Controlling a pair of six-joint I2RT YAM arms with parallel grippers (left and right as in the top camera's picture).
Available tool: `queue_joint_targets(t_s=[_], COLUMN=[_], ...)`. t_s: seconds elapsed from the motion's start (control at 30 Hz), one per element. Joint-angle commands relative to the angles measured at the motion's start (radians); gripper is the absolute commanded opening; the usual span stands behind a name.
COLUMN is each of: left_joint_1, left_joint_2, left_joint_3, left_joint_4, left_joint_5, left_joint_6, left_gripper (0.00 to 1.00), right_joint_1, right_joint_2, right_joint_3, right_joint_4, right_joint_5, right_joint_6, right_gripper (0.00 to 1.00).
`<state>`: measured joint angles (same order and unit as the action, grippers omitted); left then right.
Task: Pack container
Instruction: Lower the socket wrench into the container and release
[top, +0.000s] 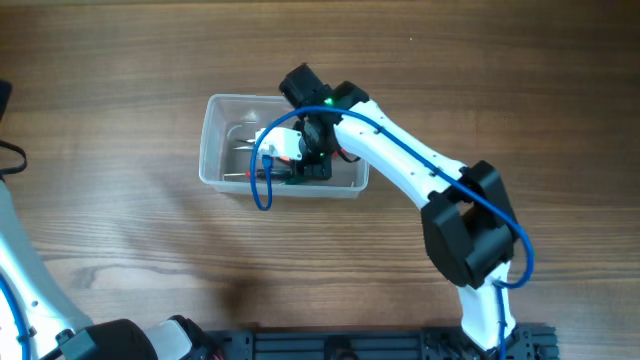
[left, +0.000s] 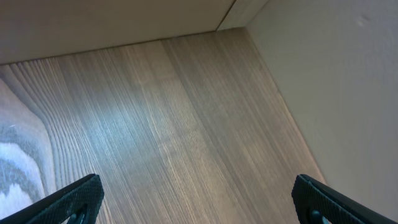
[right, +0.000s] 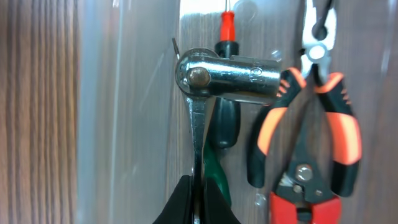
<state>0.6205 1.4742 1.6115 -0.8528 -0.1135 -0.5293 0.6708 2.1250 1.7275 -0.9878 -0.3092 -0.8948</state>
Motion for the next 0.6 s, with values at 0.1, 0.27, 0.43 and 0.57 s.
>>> queue_joint_targets(t_s=[0.1,0.27,0.43,0.57], left_joint_1=[0.004,0.004,0.004,0.004], left_joint_2=[-0.002,-0.002,-0.002,-0.002], left_joint_3=[0.010,0.010,0.010,0.010], left_joint_4=[0.002,0.002,0.002,0.002], left_joint_5=[0.005,0.005,0.005,0.005], left_joint_6=[-0.010,-0.010,-0.010,-0.010], left_gripper=[1.00,1.00,1.00,1.00], right_joint_1=[-0.003,-0.028,-0.057,-0.057], right_joint_2=[0.039,0.041,0.041,0.041], right_joint_3=[0.013,-0.023,-0.028,-0.028], right_joint_4=[-0.024,-0.066,-0.069,-0.076], right_joint_5=[0.000,0.135,0.009,0.012], right_joint_6=[-0.023,-0.045,-0.048,-0.045], right_gripper=[0.04,0.04,0.04,0.30])
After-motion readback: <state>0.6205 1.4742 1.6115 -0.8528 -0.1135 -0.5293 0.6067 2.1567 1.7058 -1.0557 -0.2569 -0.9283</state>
